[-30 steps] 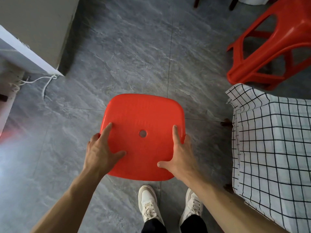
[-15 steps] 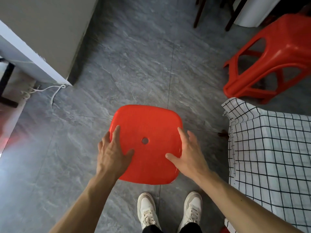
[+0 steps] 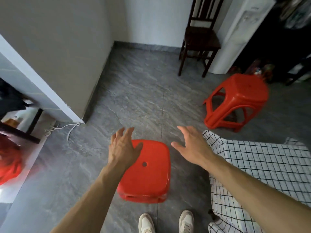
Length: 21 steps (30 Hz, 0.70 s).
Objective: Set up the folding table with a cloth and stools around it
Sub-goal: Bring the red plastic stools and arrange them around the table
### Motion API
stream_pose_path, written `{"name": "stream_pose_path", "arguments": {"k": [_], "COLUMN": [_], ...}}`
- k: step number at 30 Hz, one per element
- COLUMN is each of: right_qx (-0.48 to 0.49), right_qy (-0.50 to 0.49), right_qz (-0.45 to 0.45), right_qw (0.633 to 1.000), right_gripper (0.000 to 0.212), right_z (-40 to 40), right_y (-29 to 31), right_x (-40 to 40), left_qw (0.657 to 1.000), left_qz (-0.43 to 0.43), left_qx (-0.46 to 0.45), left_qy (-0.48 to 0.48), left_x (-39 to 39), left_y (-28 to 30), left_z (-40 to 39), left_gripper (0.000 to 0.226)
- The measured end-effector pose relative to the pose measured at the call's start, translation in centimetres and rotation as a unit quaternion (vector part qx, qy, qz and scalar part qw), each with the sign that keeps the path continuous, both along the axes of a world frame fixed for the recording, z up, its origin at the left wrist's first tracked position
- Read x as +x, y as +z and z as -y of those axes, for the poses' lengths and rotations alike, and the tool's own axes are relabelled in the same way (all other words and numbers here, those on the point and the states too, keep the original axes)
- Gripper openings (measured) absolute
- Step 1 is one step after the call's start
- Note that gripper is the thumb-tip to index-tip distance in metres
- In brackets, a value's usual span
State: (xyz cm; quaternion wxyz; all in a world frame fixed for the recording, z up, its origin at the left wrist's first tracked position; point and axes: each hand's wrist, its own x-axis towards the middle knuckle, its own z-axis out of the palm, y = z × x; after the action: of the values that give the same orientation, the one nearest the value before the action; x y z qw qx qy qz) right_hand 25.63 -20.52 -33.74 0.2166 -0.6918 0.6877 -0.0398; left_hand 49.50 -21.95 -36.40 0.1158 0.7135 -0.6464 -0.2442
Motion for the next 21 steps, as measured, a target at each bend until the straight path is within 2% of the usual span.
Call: {"name": "stream_pose_path", "arguments": {"k": [5, 9, 16, 21], "right_qx": [-0.038, -0.079, -0.074, -0.088], "right_qy": [-0.021, -0.042, -0.084, -0.088], "right_qz": [0.02, 0.015, 0.016, 0.001], "right_qw": [0.999, 0.996, 0.994, 0.992], "right_gripper": [0.073, 0.071, 0.072, 0.074], "right_z": [-0.8, -2.3, -5.4, -6.1], "right_y": [8.7, 13.9, 18.0, 19.8], "right_x": [-1.0, -2.1, -4.0, -5.7], "left_qw": [0.999, 0.998, 0.997, 0.995], "left_qz": [-0.014, -0.03, -0.031, 0.019], "left_qx": [-0.026, -0.031, -0.048, -0.081], "left_qy": [-0.021, -0.034, -0.058, -0.05], "left_x": [-1.0, -1.6, -3.1, -3.0], "left_y": [9.1, 13.9, 18.3, 20.1], "left_z": [-0.3, -1.3, -4.9, -5.8], "left_gripper": [0.063, 0.062, 0.063, 0.063]}}
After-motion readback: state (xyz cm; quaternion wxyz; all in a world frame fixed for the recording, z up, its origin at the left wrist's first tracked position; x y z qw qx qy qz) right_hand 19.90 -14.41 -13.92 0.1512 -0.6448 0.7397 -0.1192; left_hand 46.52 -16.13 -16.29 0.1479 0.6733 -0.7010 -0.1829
